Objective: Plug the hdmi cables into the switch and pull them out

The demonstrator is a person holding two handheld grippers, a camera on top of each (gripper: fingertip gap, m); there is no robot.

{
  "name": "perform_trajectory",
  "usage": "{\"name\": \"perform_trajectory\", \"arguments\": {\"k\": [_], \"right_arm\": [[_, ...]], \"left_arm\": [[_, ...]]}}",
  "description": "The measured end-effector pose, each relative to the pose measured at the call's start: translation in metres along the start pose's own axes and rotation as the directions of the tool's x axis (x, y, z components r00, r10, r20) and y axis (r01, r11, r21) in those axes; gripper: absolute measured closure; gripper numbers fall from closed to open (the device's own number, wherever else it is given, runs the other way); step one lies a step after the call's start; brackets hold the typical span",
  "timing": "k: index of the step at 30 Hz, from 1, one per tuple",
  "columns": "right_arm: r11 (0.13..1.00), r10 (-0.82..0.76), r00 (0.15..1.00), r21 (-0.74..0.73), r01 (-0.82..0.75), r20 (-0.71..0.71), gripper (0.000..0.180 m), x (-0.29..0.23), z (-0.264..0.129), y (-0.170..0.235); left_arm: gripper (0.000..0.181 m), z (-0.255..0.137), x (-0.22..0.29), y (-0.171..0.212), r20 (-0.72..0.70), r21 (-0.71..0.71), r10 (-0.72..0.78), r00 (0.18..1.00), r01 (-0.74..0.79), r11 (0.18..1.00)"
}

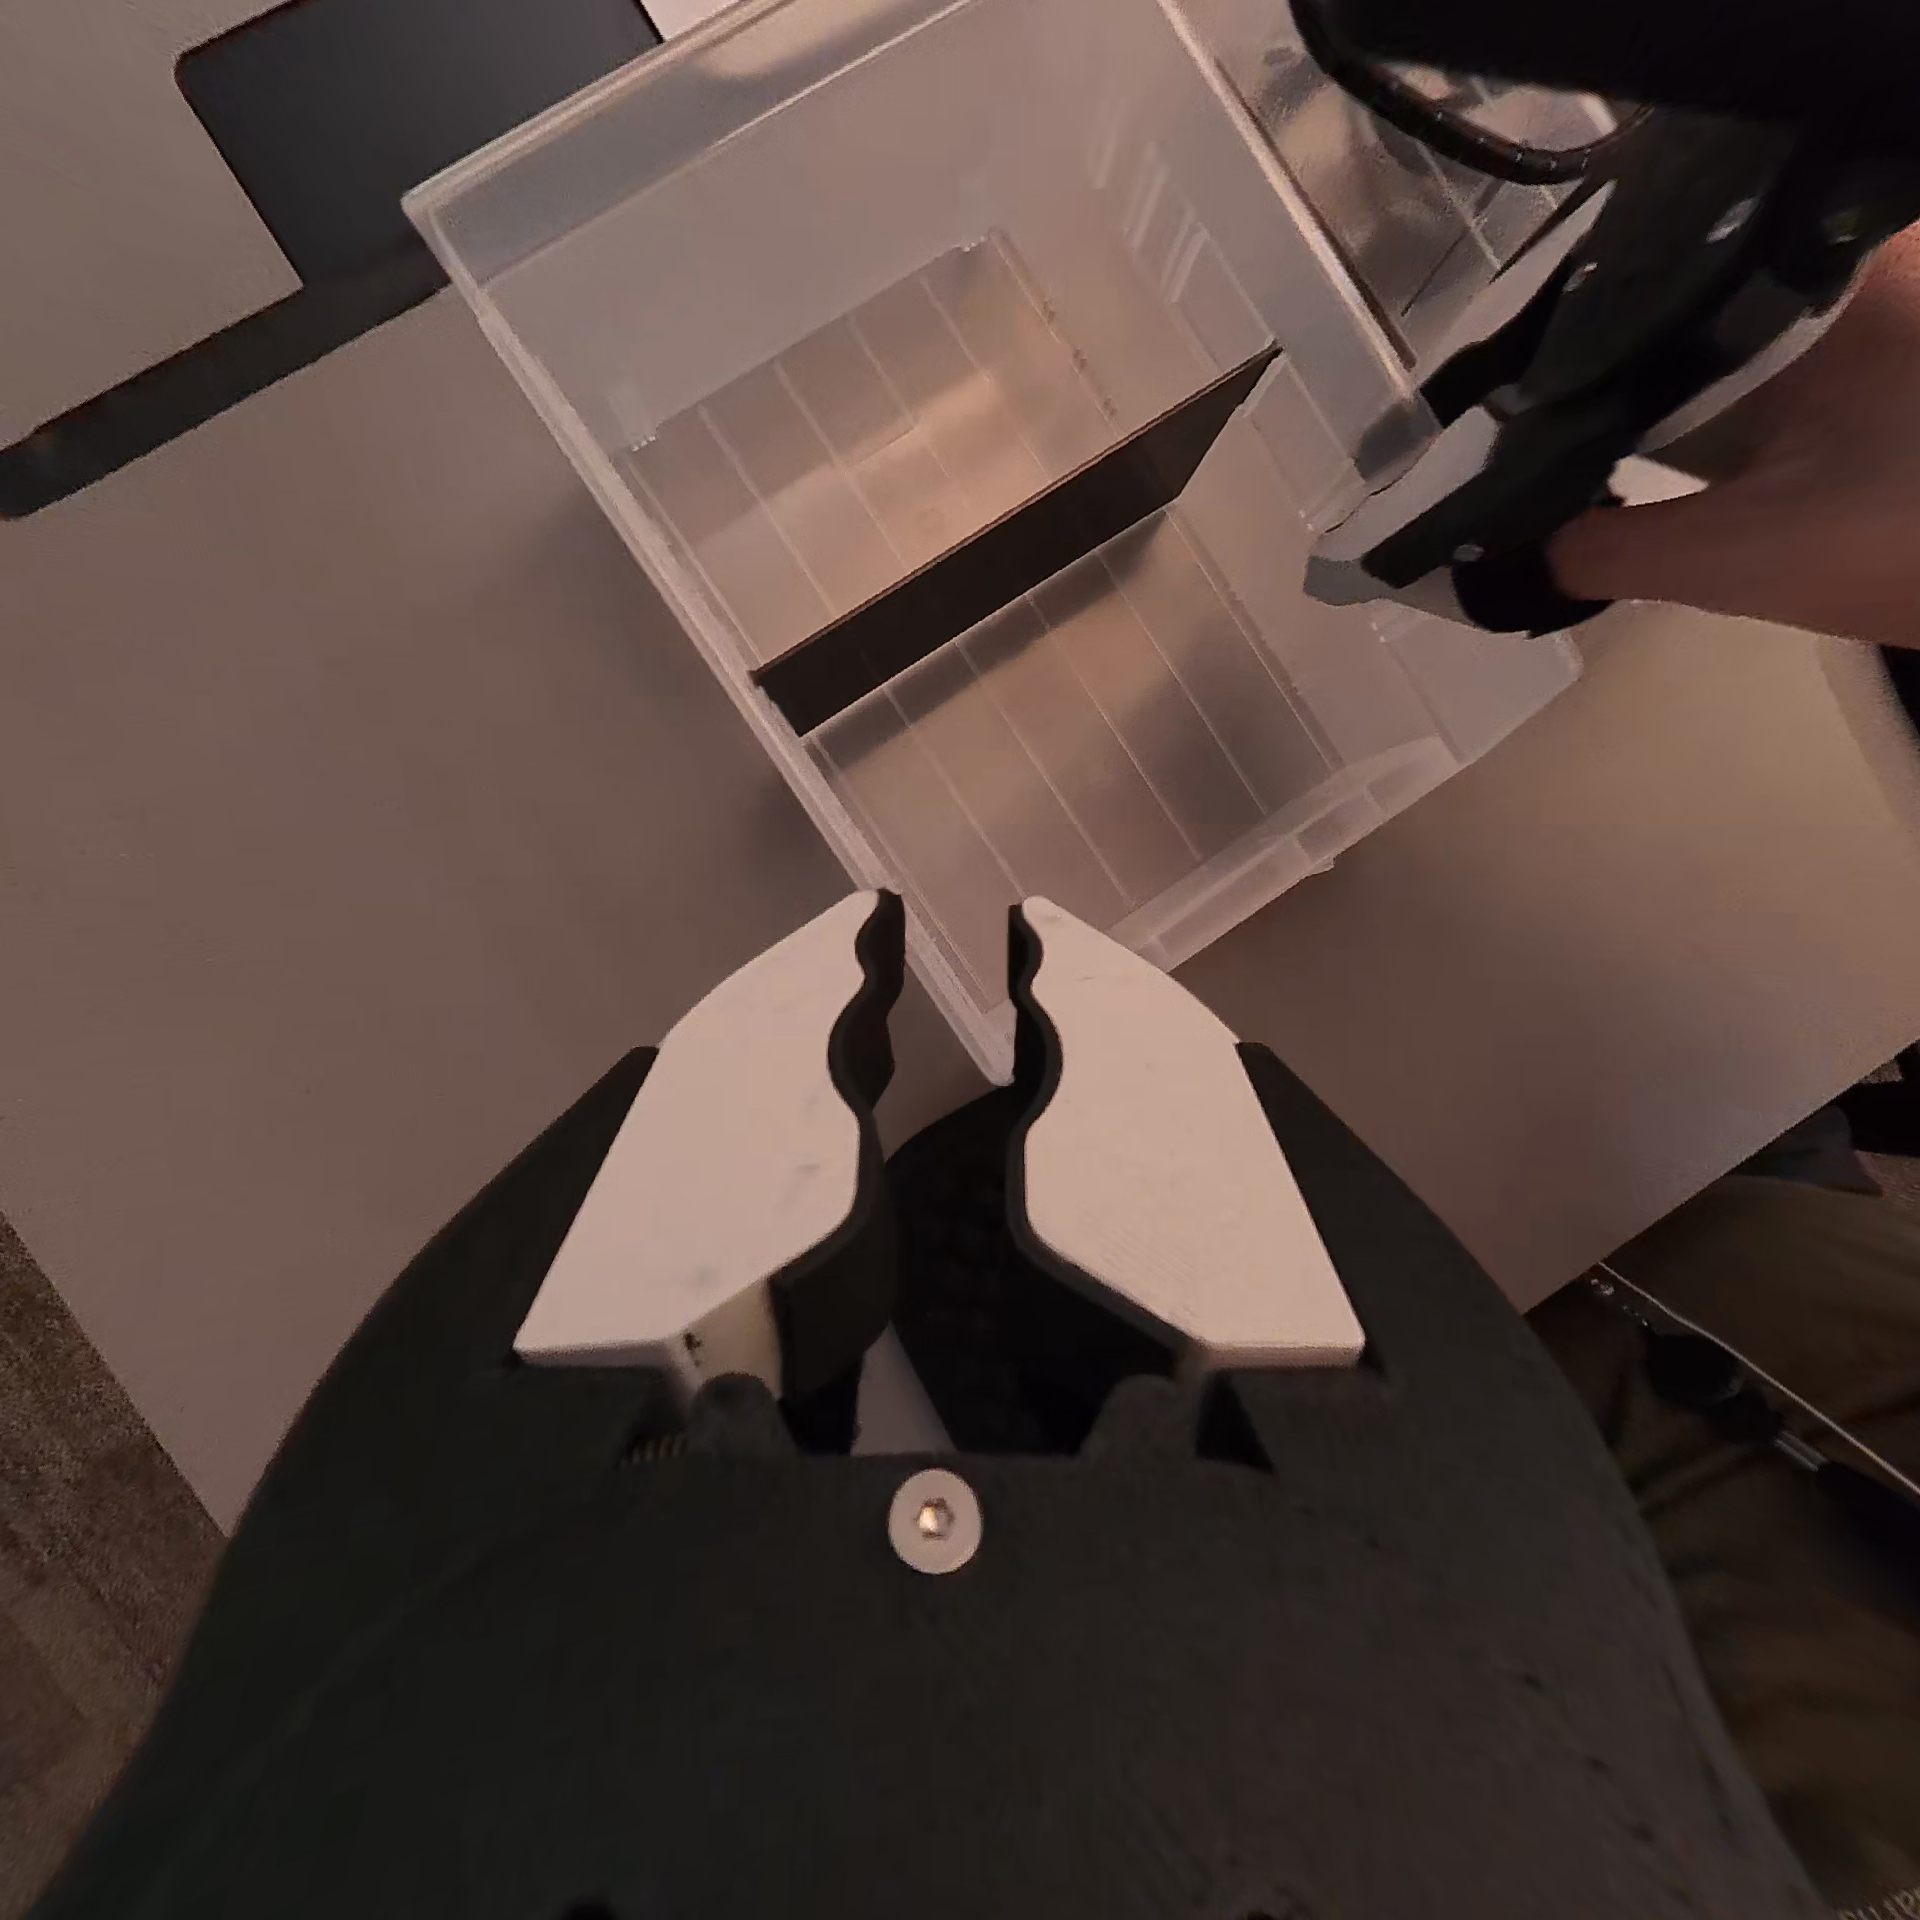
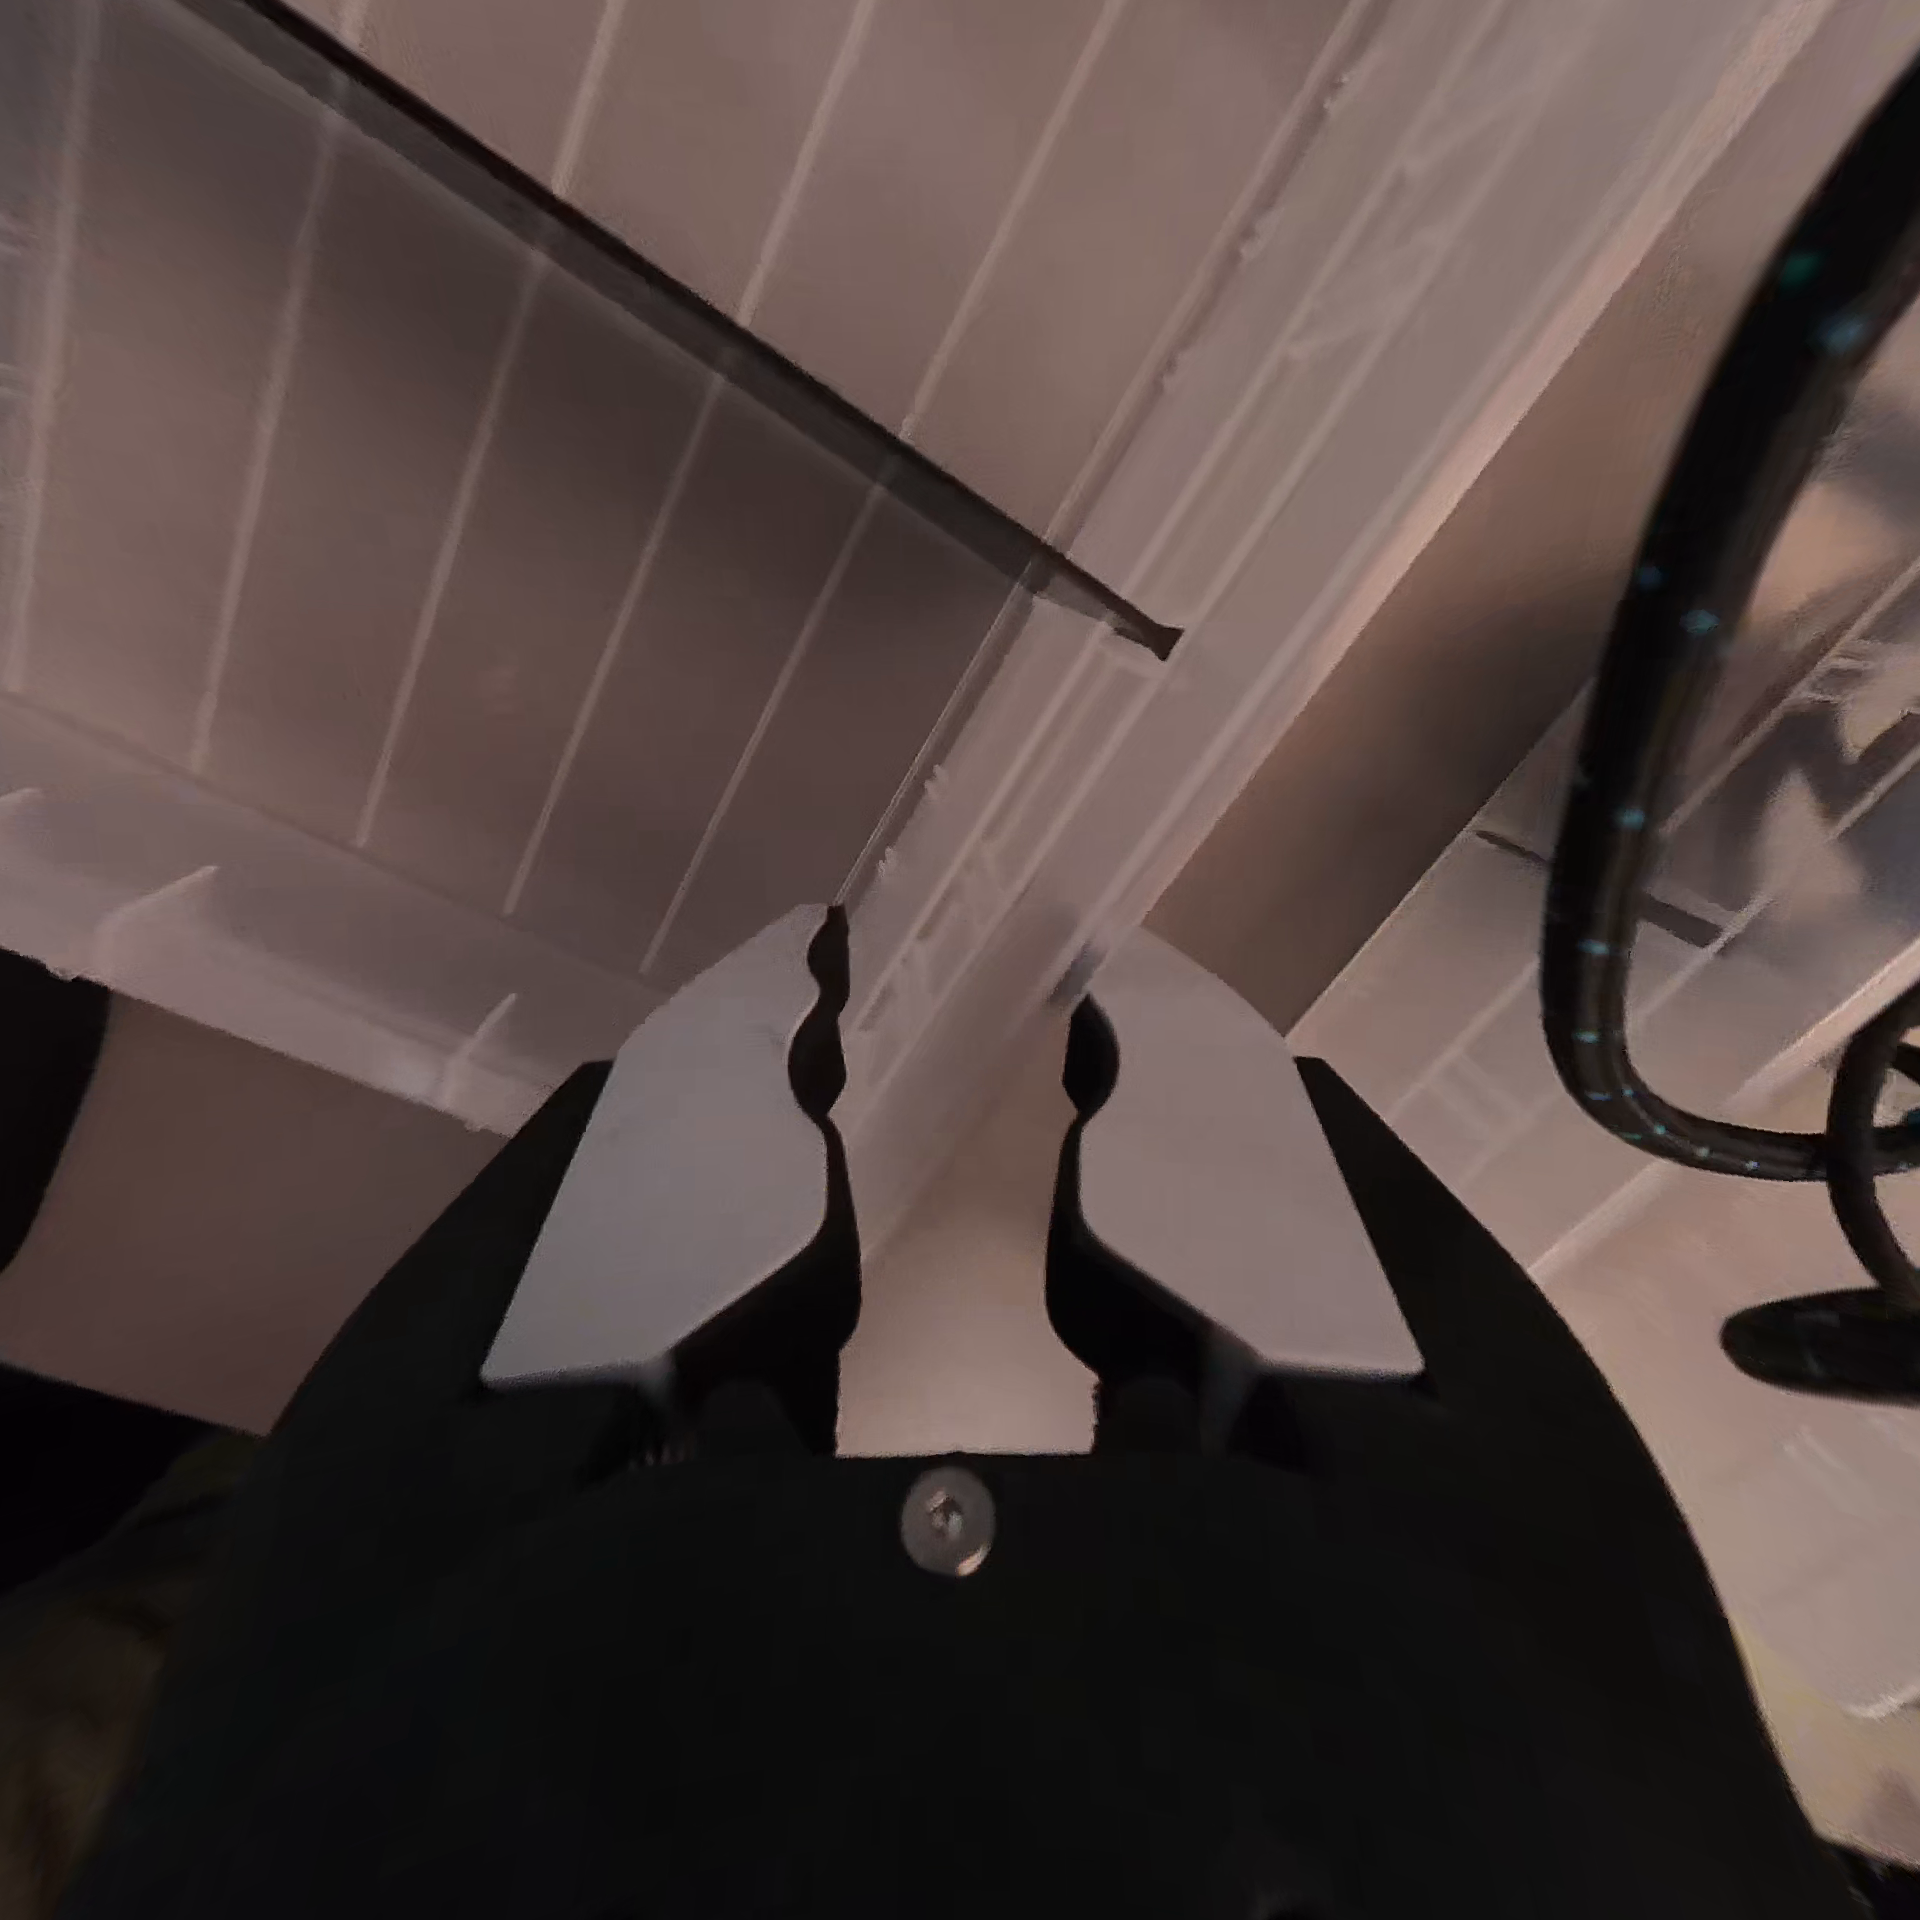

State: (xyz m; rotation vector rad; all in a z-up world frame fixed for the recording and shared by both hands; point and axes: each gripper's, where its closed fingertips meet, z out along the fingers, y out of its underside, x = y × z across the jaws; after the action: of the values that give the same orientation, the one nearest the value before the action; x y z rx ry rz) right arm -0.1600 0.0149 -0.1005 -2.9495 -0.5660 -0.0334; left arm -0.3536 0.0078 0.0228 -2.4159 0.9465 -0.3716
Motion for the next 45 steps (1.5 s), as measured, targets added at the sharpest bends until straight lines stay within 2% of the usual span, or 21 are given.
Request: {"name": "perform_trajectory", "arguments": {"k": [2,5,7,10,12,16,18,19,20,21,23,25,28,30,32,34,39,42,43,44,45], "right_arm": [[1.000,0.001,1.000,-0.005,-0.001,0.027,0.139,-0.012,0.004,-0.004],[0.997,-0.022,0.991,0.072,0.013,0.129,0.135,-0.039,0.005,-0.023],[0.997,-0.013,0.995,0.083,0.005,0.096,0.138,-0.033,0.007,-0.032],[1.000,0.023,0.999,0.020,-0.023,0.023,0.140,-0.019,0.016,-0.033],[0.998,0.030,0.999,-0.055,-0.029,0.018,0.141,-0.019,0.026,-0.029],[0.994,0.045,0.999,-0.099,-0.045,-0.001,0.149,-0.014,0.027,-0.035],[0.988,0.107,0.992,-0.116,-0.099,0.063,0.161,-0.016,0.026,-0.039],[0.984,0.147,0.977,-0.122,-0.129,0.152,0.171,-0.023,0.026,-0.042],[0.980,0.177,0.958,-0.132,-0.150,0.226,0.171,-0.028,0.025,-0.044],[0.980,0.177,0.955,-0.133,-0.148,0.236,0.171,-0.027,0.025,-0.044],[0.987,0.144,0.968,-0.101,-0.126,0.205,0.173,-0.022,0.026,-0.049],[0.986,0.159,0.955,-0.084,-0.142,0.250,0.172,-0.027,0.024,-0.055],[0.989,0.135,0.950,-0.094,-0.113,0.283,0.172,-0.035,0.016,-0.060],[0.992,0.101,0.951,-0.099,-0.076,0.291,0.173,-0.043,0.004,-0.065],[0.994,0.068,0.948,-0.098,-0.040,0.310,0.173,-0.052,-0.012,-0.071],[0.997,0.030,0.943,-0.078,-0.004,0.330,0.174,-0.060,-0.034,-0.080],[1.000,-0.020,0.929,0.002,0.021,0.368,0.173,-0.049,-0.117,-0.099],[0.998,-0.011,0.919,0.064,-0.015,0.394,0.174,-0.017,-0.177,-0.096],[0.996,-0.002,0.915,0.083,-0.035,0.403,0.174,-0.001,-0.197,-0.090],[0.993,0.015,0.913,0.103,-0.062,0.407,0.174,0.018,-0.215,-0.082],[0.988,0.034,0.912,0.121,-0.091,0.410,0.174,0.039,-0.231,-0.072]], "left_arm": [[0.163,0.000,0.002,0.000,-0.002,-0.002,0.012,1.000,-0.012,1.000],[0.163,0.000,0.003,0.000,-0.004,-0.006,0.022,1.000,-0.022,1.000],[0.163,0.000,0.003,0.001,-0.002,-0.006,0.020,1.000,-0.020,1.000],[0.163,-0.002,0.002,0.002,-0.005,0.001,0.018,1.000,-0.018,1.000],[0.163,-0.003,0.000,0.001,-0.006,0.010,0.013,1.000,-0.013,1.000],[0.164,-0.004,-0.002,0.002,-0.005,0.012,0.005,1.000,-0.005,1.000],[0.164,-0.005,-0.003,0.002,0.001,0.012,0.003,1.000,-0.003,1.000],[0.165,-0.005,-0.003,0.002,0.003,0.016,0.003,1.000,-0.003,1.000],[0.165,-0.006,-0.003,0.001,0.006,0.023,0.004,1.000,-0.004,1.000],[0.166,-0.008,-0.003,-0.001,0.011,0.035,0.006,1.000,-0.006,0.999],[0.169,-0.014,-0.004,-0.009,0.023,0.088,0.009,1.000,-0.011,0.996],[0.171,-0.025,-0.004,-0.023,0.038,0.177,-0.001,0.999,-0.006,0.984],[0.162,-0.053,-0.006,-0.048,0.076,0.371,-0.054,0.996,0.022,0.928],[0.154,-0.088,-0.002,-0.071,0.077,0.568,-0.083,0.994,0.024,0.822],[0.150,-0.137,0.004,-0.089,0.068,0.790,-0.123,0.990,0.022,0.613],[0.149,-0.181,0.015,-0.091,0.051,0.913,-0.142,0.989,0.011,0.407],[0.139,-0.253,0.047,-0.068,0.046,0.995,-0.095,0.994,-0.038,0.087],[0.139,-0.304,0.041,-0.035,0.016,0.975,-0.127,0.992,-0.044,-0.219],[0.140,-0.313,0.030,-0.025,-0.001,0.962,-0.156,0.988,-0.041,-0.269],[0.140,-0.315,0.018,-0.019,-0.029,0.961,-0.173,0.985,-0.020,-0.276],[0.140,-0.311,0.006,-0.019,-0.073,0.968,-0.166,0.983,0.029,-0.249]]}}
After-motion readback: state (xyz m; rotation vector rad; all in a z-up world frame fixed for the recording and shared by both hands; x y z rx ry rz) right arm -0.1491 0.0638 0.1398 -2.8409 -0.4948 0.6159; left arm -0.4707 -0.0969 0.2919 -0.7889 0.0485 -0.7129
